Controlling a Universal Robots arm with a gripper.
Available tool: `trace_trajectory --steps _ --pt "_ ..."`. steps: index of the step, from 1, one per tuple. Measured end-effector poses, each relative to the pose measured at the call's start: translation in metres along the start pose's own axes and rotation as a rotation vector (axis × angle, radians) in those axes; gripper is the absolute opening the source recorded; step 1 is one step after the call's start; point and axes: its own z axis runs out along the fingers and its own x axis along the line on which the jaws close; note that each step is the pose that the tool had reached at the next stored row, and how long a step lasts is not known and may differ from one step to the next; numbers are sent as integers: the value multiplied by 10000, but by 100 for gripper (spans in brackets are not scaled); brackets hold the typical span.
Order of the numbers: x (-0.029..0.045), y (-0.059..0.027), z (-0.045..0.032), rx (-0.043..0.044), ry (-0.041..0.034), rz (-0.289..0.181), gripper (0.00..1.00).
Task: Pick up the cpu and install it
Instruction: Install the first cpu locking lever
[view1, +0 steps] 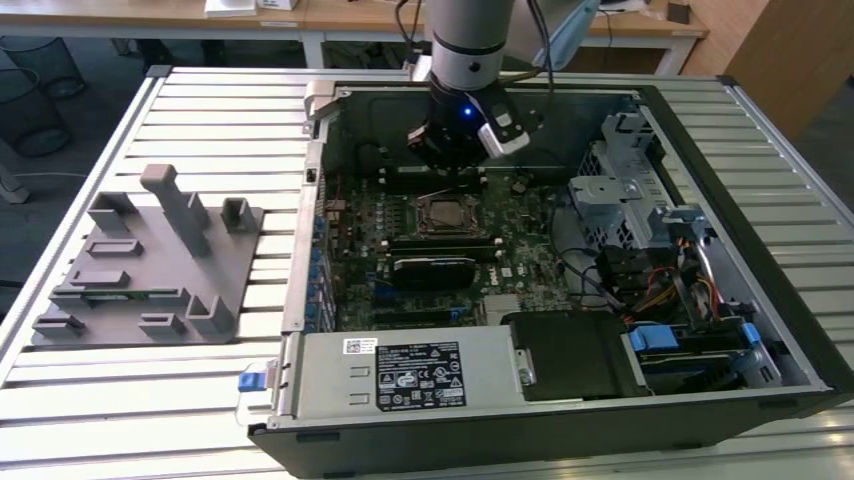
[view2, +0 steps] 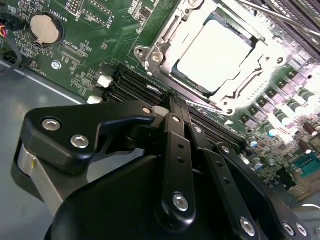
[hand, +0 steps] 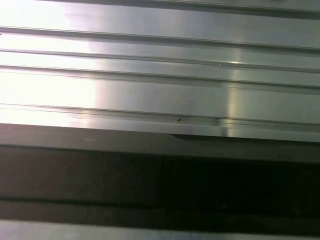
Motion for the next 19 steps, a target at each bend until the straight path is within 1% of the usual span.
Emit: trace_trajectory --steps 8,13,19 --pt "-42 6 71 5 1 -8 11" --pt "-48 4 115 5 1 -13 11" --pt "-48 4 121 5 1 -16 11"
